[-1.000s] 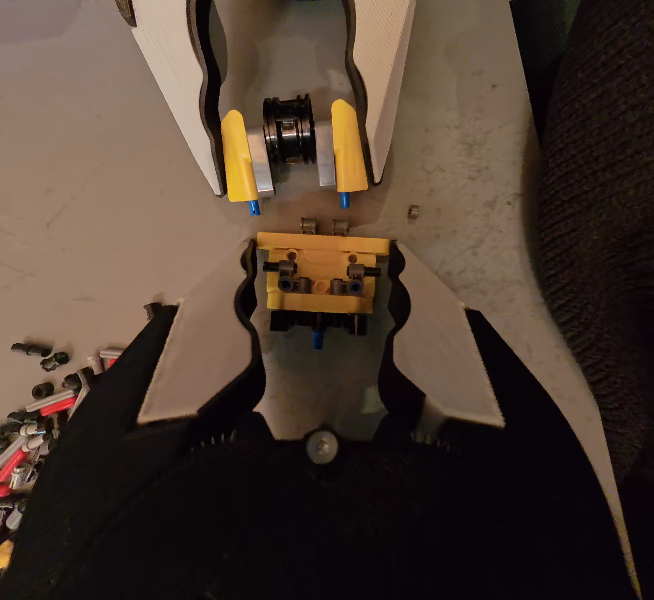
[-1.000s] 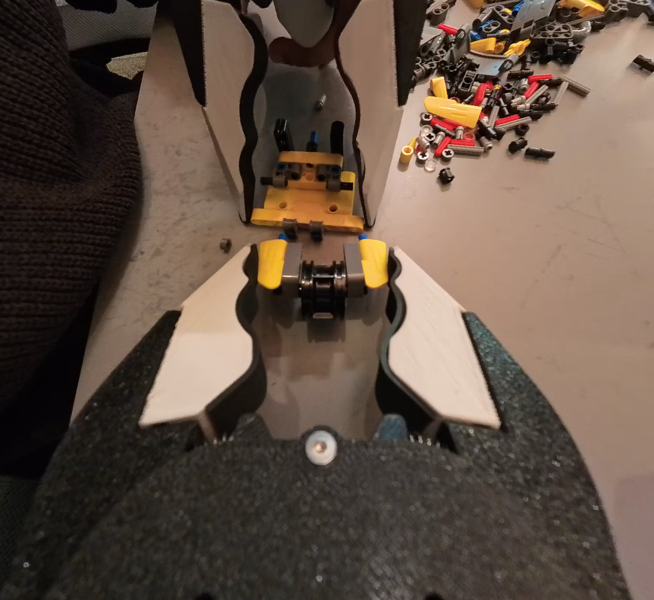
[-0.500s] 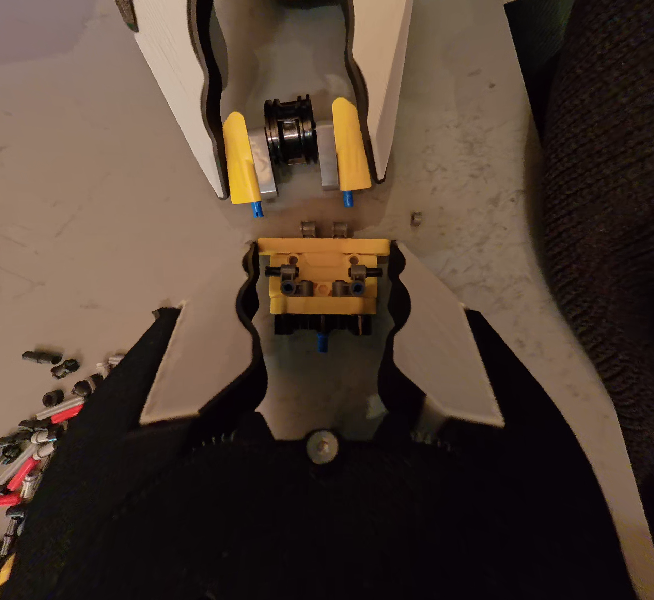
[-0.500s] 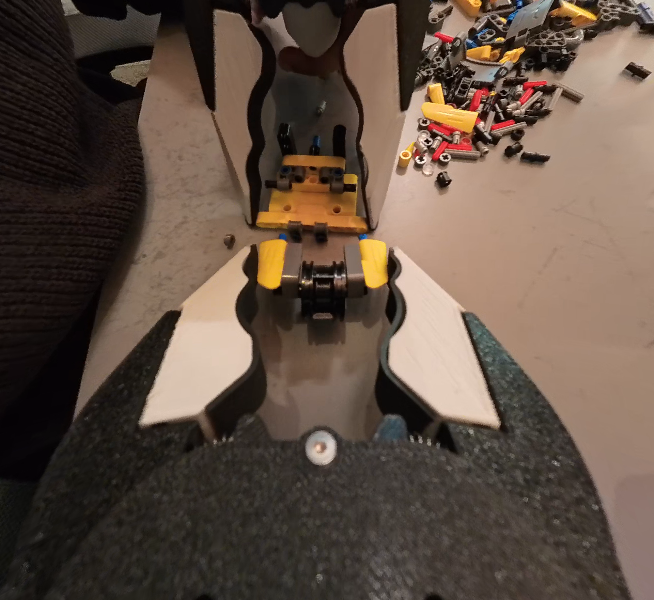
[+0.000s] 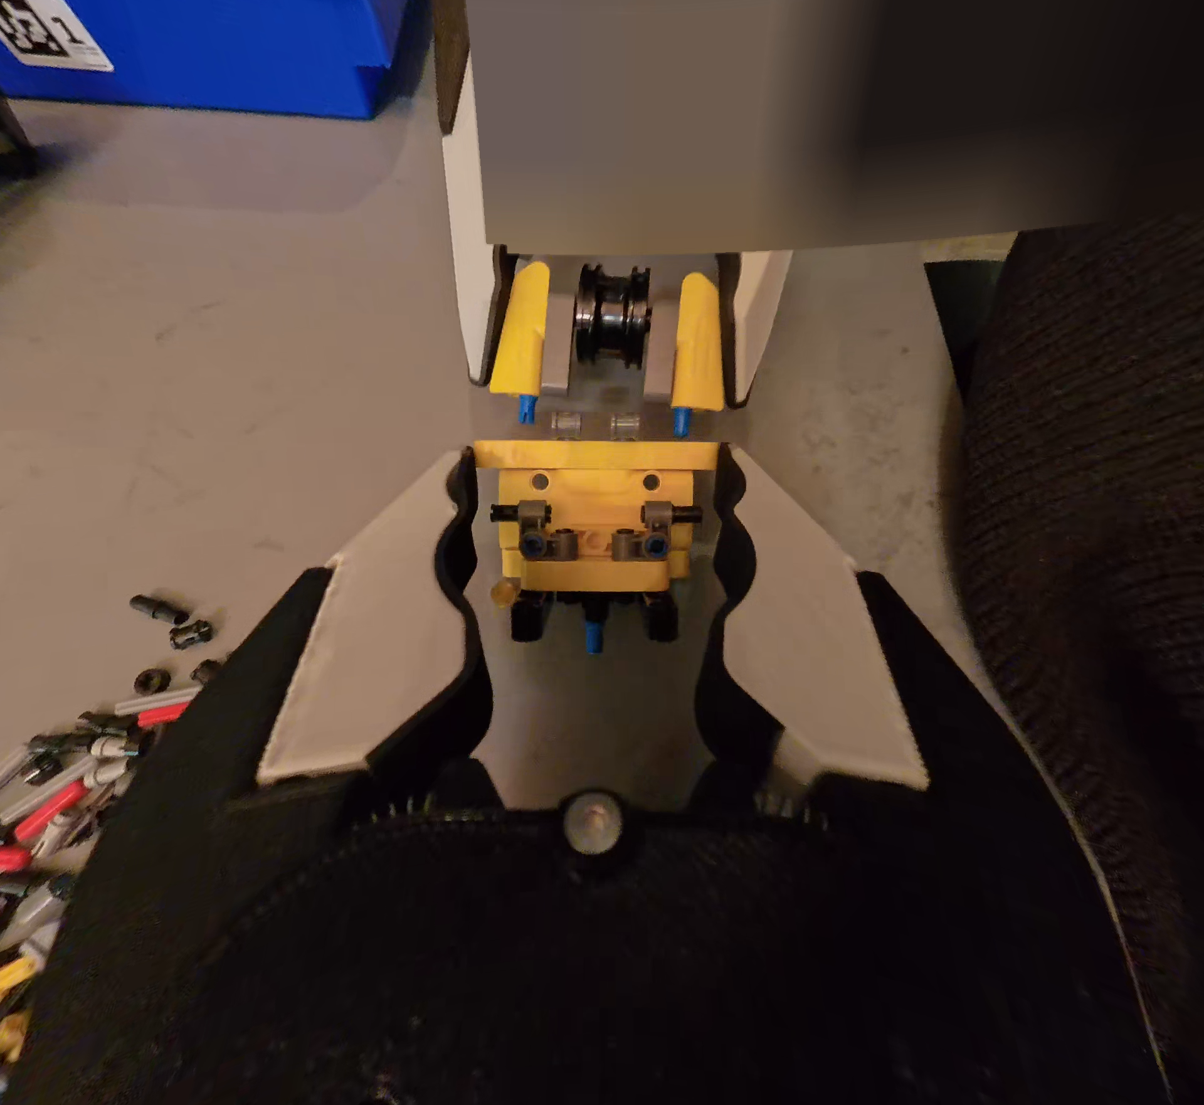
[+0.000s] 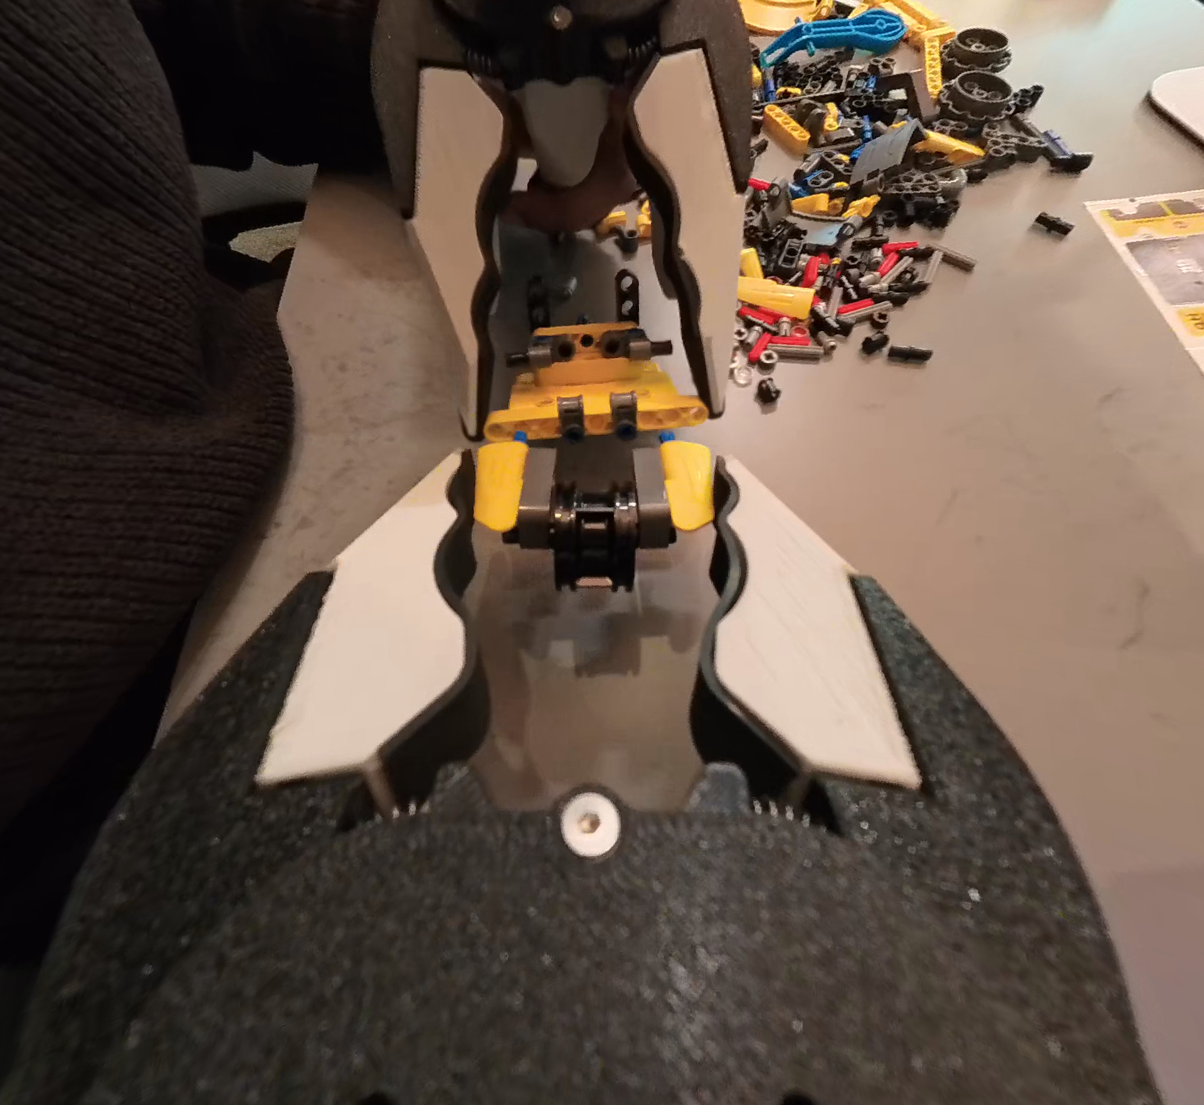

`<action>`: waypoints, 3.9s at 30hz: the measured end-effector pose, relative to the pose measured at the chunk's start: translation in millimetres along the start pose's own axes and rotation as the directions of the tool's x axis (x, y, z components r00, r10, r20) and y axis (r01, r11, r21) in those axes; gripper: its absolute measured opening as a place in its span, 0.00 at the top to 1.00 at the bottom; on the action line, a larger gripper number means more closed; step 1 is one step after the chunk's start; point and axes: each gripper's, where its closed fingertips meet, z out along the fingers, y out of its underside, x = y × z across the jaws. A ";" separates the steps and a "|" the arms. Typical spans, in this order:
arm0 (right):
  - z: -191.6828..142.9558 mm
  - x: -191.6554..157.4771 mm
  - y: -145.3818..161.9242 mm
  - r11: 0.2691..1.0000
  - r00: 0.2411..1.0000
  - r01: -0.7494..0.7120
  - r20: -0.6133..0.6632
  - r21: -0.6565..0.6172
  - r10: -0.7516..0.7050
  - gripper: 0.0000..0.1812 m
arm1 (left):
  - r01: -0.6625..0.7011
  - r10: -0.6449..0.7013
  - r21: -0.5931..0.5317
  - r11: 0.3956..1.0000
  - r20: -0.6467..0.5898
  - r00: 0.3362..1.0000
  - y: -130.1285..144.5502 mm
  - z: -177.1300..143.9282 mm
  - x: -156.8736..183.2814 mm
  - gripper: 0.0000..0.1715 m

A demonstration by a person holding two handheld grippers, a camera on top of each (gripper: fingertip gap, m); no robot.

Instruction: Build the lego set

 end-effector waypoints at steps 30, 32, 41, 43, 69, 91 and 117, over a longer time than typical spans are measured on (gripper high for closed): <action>7.8 -8.4 21.7 0.990 0.999 0.034 0.035 -0.134 -0.029 0.60 | -0.098 0.097 -0.139 0.985 -0.013 0.995 15.9 18.0 11.0 0.59; 10.3 -8.5 27.5 0.985 0.999 0.031 0.032 -0.172 -0.026 0.60 | -0.107 0.106 -0.173 0.979 -0.012 0.994 20.5 21.2 11.1 0.59; 13.2 -9.6 35.1 0.975 0.999 0.024 0.036 -0.221 -0.016 0.60 | -0.087 0.081 -0.217 0.972 -0.039 0.996 26.4 24.6 11.6 0.59; 13.2 -9.6 35.2 0.975 0.999 0.025 0.035 -0.222 -0.018 0.60 | -0.087 0.080 -0.218 0.972 -0.040 0.996 26.8 24.5 11.5 0.59; -10.8 -19.8 -33.1 1.000 0.999 0.029 -0.014 0.000 -0.029 0.60 | 0.098 -0.106 0.293 0.951 0.014 0.994 -41.2 -41.7 24.8 0.59; 71.4 -145.8 -78.3 0.899 0.932 -0.076 0.290 -0.431 0.218 0.60 | 0.388 -0.359 0.469 0.793 -0.154 0.921 31.4 -113.6 140.4 0.59; 83.9 -100.4 -72.1 0.898 0.832 -0.063 0.474 -0.435 0.288 0.60 | 0.518 -0.517 0.375 0.769 -0.114 0.849 38.1 -102.2 92.4 0.60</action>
